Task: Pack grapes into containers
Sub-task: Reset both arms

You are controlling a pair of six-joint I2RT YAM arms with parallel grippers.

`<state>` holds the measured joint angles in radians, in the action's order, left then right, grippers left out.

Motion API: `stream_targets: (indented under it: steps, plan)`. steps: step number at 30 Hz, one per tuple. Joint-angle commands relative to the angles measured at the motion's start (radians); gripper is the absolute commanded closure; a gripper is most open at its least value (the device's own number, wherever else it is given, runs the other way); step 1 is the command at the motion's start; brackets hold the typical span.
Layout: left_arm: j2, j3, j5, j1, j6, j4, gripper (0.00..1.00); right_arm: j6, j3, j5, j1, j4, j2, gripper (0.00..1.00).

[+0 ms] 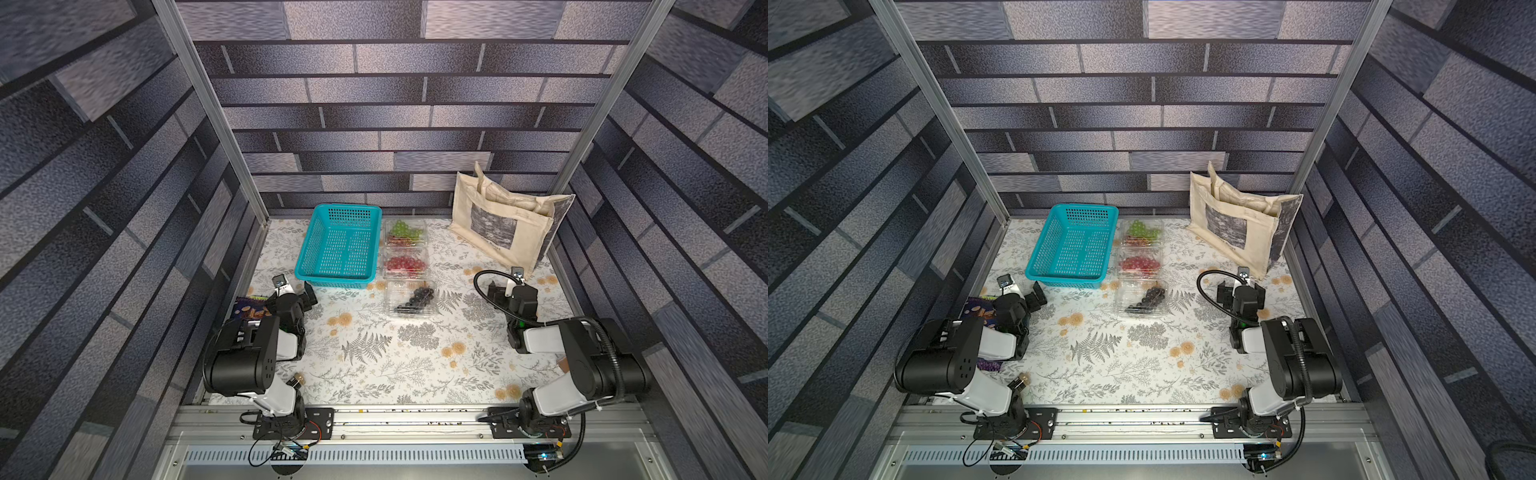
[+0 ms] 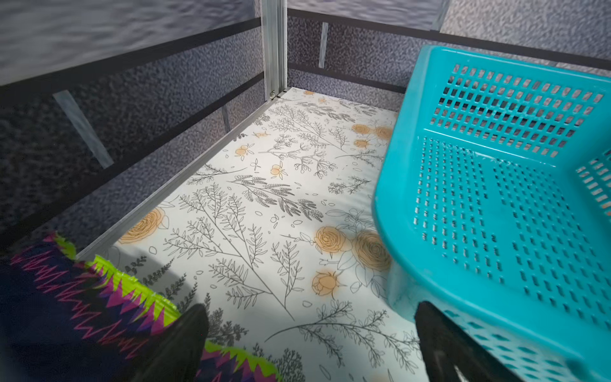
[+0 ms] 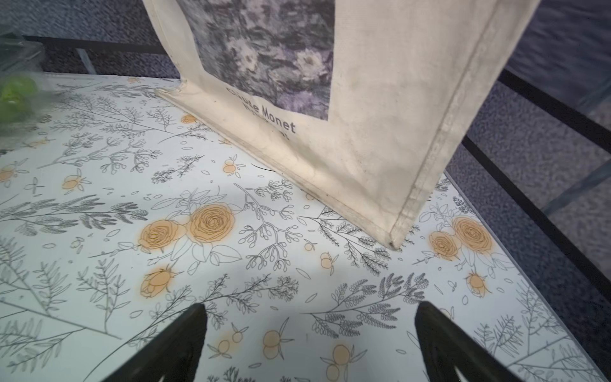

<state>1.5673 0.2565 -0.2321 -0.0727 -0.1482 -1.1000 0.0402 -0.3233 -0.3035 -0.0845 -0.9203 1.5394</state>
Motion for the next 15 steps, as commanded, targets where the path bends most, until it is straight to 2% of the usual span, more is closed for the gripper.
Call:
stream_targets:
  steps: [1,6,15]
  plan:
    - [-0.012,0.044,-0.004,0.006,0.029,0.031,0.00,-0.047,-0.026,0.024,-0.003,-0.018,-0.004,0.00]
    - [-0.012,0.079,-0.016,0.015,0.036,0.091,0.00,-0.048,-0.025,0.022,-0.003,-0.022,-0.001,0.00]
    - [-0.005,0.078,-0.012,0.022,0.048,0.077,0.00,-0.047,-0.026,0.024,-0.003,-0.019,-0.002,0.00]
